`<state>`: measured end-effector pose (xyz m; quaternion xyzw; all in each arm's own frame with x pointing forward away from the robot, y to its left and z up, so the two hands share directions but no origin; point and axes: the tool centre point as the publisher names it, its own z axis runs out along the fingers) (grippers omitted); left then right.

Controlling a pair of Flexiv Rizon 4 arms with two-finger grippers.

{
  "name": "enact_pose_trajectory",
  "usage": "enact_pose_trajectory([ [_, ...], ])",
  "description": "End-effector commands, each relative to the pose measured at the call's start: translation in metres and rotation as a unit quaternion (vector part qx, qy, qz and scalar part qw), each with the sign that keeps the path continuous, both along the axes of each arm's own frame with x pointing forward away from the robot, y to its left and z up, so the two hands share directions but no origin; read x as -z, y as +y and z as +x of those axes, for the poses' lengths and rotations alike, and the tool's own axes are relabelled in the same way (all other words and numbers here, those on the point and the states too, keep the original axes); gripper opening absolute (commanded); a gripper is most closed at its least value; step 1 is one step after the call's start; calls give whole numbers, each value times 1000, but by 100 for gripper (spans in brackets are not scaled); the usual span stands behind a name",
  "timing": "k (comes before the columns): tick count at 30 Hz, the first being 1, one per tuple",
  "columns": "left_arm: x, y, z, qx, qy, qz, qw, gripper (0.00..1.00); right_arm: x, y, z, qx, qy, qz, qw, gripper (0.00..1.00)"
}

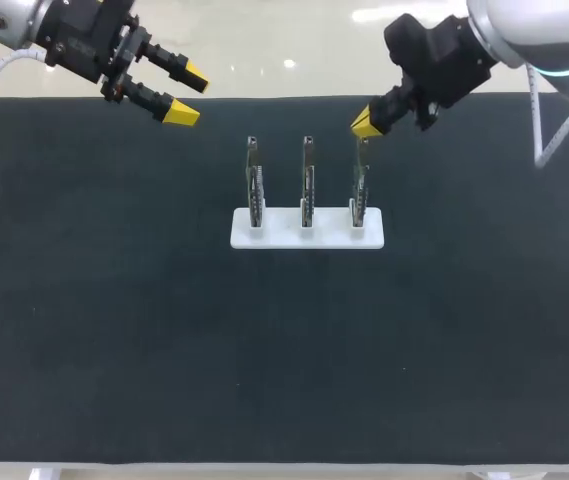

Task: Pick up the optical module with the left hand, and insert it into the network port with the right hand.

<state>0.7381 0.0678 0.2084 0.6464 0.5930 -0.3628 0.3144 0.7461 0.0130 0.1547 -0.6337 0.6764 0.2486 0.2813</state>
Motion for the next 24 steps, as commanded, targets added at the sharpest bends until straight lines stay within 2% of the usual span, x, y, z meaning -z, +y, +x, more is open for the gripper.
enact_pose_trajectory([
  [1,0,-1,1,0,1,2,1000,100,-23,-4,-2,-6,13,-12,1000,0],
  [13,0,-1,1,0,1,2,1000,100,-68,-10,-3,-22,15,-16,1000,0],
  [14,0,-1,1,0,1,2,1000,100,-68,-10,-3,-22,15,-16,1000,33],
  [15,0,-1,1,0,1,2,1000,100,-68,-10,-3,-22,15,-16,1000,80],
  [16,0,-1,1,0,1,2,1000,100,-68,-10,-3,-22,15,-16,1000,100],
  [24,0,-1,1,0,1,2,1000,100,-68,-10,-3,-22,15,-16,1000,100],
])
